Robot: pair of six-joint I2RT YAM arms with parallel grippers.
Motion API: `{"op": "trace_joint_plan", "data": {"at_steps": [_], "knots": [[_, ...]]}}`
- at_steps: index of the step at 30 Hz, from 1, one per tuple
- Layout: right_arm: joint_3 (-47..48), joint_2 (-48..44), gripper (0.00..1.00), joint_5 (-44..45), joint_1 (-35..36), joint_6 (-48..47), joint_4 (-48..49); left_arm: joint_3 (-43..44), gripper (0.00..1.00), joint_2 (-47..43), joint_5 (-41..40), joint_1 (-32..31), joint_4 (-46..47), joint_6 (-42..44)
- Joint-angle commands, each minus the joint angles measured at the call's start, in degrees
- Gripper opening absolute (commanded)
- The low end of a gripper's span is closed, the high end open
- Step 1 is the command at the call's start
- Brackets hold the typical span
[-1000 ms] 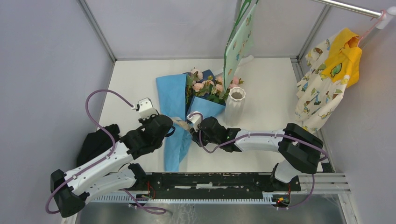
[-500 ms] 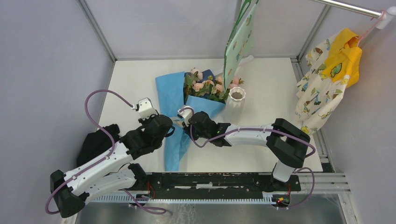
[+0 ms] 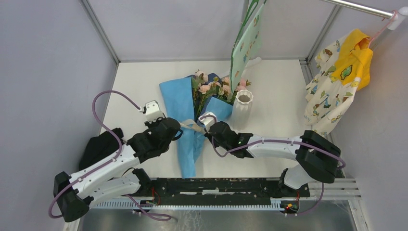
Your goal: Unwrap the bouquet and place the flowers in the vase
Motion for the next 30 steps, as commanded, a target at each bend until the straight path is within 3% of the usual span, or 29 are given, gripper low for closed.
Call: {"op": "trace_joint_plan", "data": {"at_steps": [1,11,30], "knots": [[-5.6,-7.6,0.00,10.2,-0.7,1.6,-3.0,1.0,0.02,0.8,-3.8,0.6,2.4,1.4],[-14.9,-20.0,0.00,20.4,-4.3,7.7,-13.0,1.8,0.02,4.2,-2.8,7.5,2.8,1.3],[-22.2,-37.8,0.00,25.8,-12.3,12.8,-25.5,0.6,0.03,5.0,-3.3,17.6,0.6,-0.3]]}}
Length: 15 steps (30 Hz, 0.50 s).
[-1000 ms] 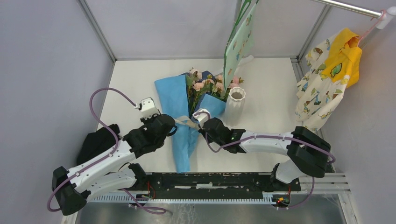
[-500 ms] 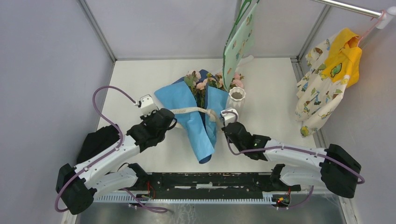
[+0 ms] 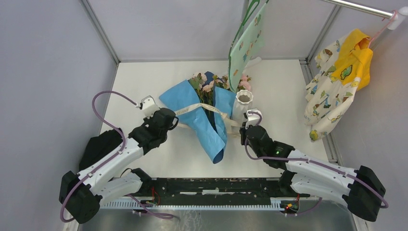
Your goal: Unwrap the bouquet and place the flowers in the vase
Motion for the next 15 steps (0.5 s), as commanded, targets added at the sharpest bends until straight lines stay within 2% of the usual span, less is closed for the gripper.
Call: {"op": "trace_joint_plan", "data": {"at_steps": [1,8,15], "knots": [[-2.3,-3.4,0.00,12.4,-3.2,-1.4,-16.0,0.5,0.03,-0.8,-14.2,5.7,-4.5,0.6],[1.7,-8.4,0.00,17.2,-3.6,0.9,-23.2,-0.1,0.03,-2.0,-15.8,7.7,-7.4,-2.7],[9.7,-14.6,0.00,22.4,-3.7,1.2,-29.6,-0.4,0.02,-2.9,-17.2,8.0,-11.1,-7.5]]}}
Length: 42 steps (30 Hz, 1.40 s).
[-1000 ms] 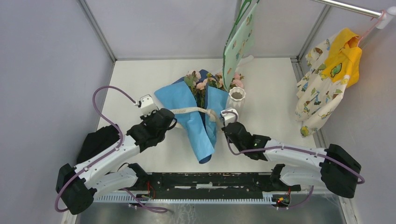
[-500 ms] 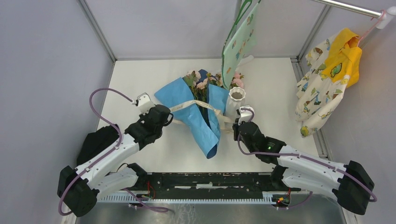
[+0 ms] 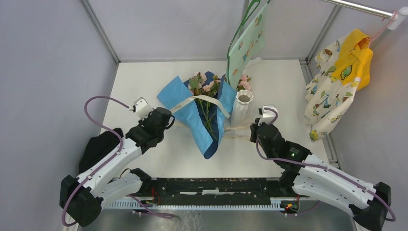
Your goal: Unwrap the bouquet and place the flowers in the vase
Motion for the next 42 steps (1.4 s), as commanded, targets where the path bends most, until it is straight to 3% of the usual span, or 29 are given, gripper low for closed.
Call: {"op": "trace_joint_plan", "data": {"at_steps": [1,5,8,14,20,25,29,34,42], "knots": [[5.7,-4.2,0.00,18.1,-2.6,-3.4,-16.0,-0.4,0.02,-2.5,-18.1,3.8,-9.1,-3.2],[10.1,-6.8,0.00,23.0,-2.6,-3.2,-19.0,0.2,0.03,-5.8,-20.1,3.8,-13.8,-6.9],[11.8,-7.4,0.02,24.1,-2.6,-3.6,-20.1,0.0,0.13,-9.4,-20.5,3.8,-15.0,-7.9],[11.3,-5.7,0.32,22.3,-2.6,-3.0,-19.9,-0.2,0.41,-10.9,-18.4,3.8,-15.0,-7.9],[11.4,-4.6,0.45,18.2,-2.6,-5.9,-16.0,0.1,0.58,-11.0,-16.4,3.8,-14.6,-7.6],[11.5,-3.6,0.47,5.2,-2.6,-12.6,-5.5,0.4,0.58,-13.5,-11.9,3.7,-9.9,-2.0],[12.3,0.6,0.45,-6.1,-1.8,-15.4,3.0,0.8,0.54,-17.6,-2.1,3.7,1.4,8.9],[20.6,9.4,0.45,-8.0,4.1,-20.3,9.0,5.7,0.44,-14.2,16.4,3.7,8.4,16.3],[30.2,25.0,0.46,-15.9,5.6,-21.5,10.9,2.2,0.34,-5.0,29.5,3.3,17.7,18.6]]}}
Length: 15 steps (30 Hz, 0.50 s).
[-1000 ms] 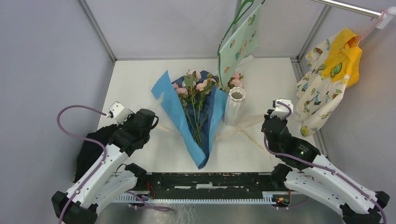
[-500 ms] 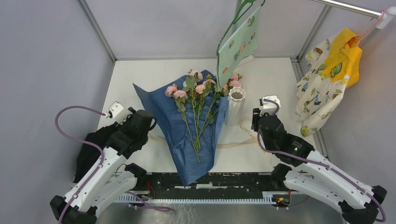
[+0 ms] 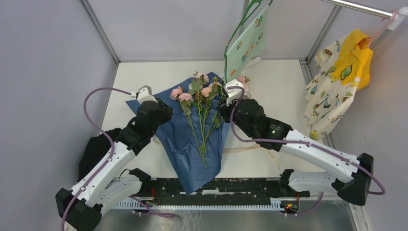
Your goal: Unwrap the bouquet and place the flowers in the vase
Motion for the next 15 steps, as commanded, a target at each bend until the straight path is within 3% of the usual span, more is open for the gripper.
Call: {"op": "trace_joint_plan", "data": {"at_steps": [1,8,15], "knots": [[3.2,7.4,0.46,-6.4,0.3,-1.3,4.3,-2.2,0.33,3.2,9.2,-0.3,7.9,4.5],[3.3,21.3,0.44,-9.3,0.3,1.4,5.0,-8.3,0.30,5.9,6.5,-0.3,8.7,2.8],[-2.0,25.7,0.43,-5.1,0.2,3.5,2.8,-16.0,0.28,11.6,8.1,-0.3,14.7,-1.3]]}}
